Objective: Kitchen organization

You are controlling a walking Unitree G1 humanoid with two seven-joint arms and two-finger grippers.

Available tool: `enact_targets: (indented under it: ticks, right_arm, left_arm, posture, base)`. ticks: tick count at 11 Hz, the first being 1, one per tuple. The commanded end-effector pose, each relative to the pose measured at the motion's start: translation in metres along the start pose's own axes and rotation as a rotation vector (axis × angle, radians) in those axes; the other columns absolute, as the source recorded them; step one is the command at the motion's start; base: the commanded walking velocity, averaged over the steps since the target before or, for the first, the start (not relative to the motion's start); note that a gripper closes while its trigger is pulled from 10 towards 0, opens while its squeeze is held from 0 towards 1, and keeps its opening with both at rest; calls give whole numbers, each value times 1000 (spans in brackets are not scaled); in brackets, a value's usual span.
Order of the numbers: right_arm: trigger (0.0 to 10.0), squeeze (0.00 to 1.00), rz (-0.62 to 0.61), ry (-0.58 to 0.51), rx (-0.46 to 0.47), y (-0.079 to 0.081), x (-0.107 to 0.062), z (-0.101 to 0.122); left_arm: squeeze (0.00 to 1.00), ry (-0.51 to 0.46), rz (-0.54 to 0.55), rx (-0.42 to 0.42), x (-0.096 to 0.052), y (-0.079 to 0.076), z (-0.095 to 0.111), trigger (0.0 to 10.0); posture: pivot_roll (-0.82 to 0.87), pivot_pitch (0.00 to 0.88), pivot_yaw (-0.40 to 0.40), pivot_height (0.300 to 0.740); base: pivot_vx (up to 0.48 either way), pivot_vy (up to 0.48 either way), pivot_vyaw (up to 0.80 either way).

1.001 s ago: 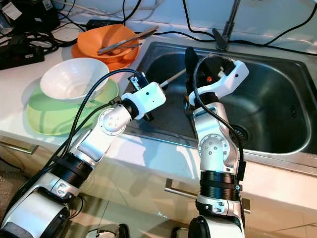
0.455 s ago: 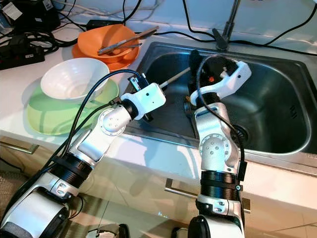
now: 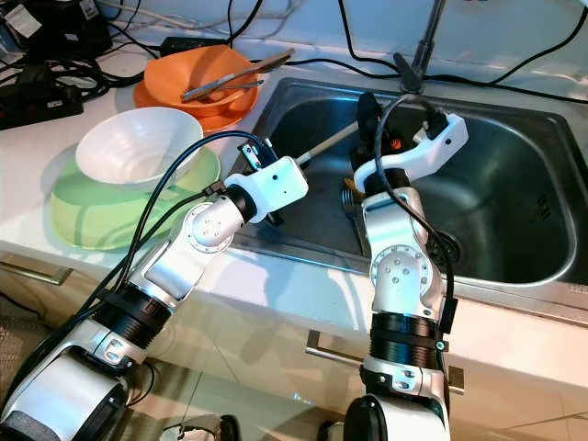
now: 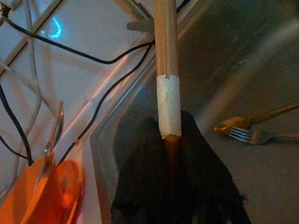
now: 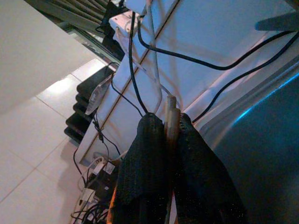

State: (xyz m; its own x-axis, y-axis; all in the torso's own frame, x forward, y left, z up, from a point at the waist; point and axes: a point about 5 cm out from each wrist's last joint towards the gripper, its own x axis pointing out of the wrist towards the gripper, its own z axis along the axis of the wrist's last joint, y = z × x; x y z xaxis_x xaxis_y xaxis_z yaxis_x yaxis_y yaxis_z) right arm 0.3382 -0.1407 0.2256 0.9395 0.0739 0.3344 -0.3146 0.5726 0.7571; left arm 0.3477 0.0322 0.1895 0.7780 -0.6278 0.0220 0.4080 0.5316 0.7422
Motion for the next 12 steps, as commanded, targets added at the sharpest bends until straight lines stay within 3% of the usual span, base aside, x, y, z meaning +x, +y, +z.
enact_targets:
  ticks: [1, 3, 4, 9, 12]
  right_arm:
    - [0, 0, -3, 2, 1, 2, 2, 1]
    - [0, 0, -3, 1, 13, 2, 2, 1]
    - [0, 0, -4, 4, 17, 2, 2, 1]
    - [0, 0, -58, -22, -20, -9, 2, 6]
    - [0, 0, -183, -98, -58, -32, 1, 21]
  left_arm:
    - [0, -7, -10, 40, 1, 2, 2, 10000]
    - [0, -4, -9, 51, 1, 1, 2, 10000]
    - [1000, -6, -6, 44, 1, 1, 2, 10000]
    - [1000, -7, 2, 8, 1, 3, 2, 10000]
    - [1000, -25, -19, -19, 1, -1, 4, 10000]
  posture:
    - [75, 86, 43, 740]
    - [74, 86, 44, 740]
    - [74, 86, 44, 740]
    - [78, 86, 43, 740]
    - [78, 86, 42, 740]
  base:
    - [0, 0, 0]
    - [0, 0, 0]
    - [0, 0, 0]
    - [0, 0, 0]
    - [0, 0, 0]
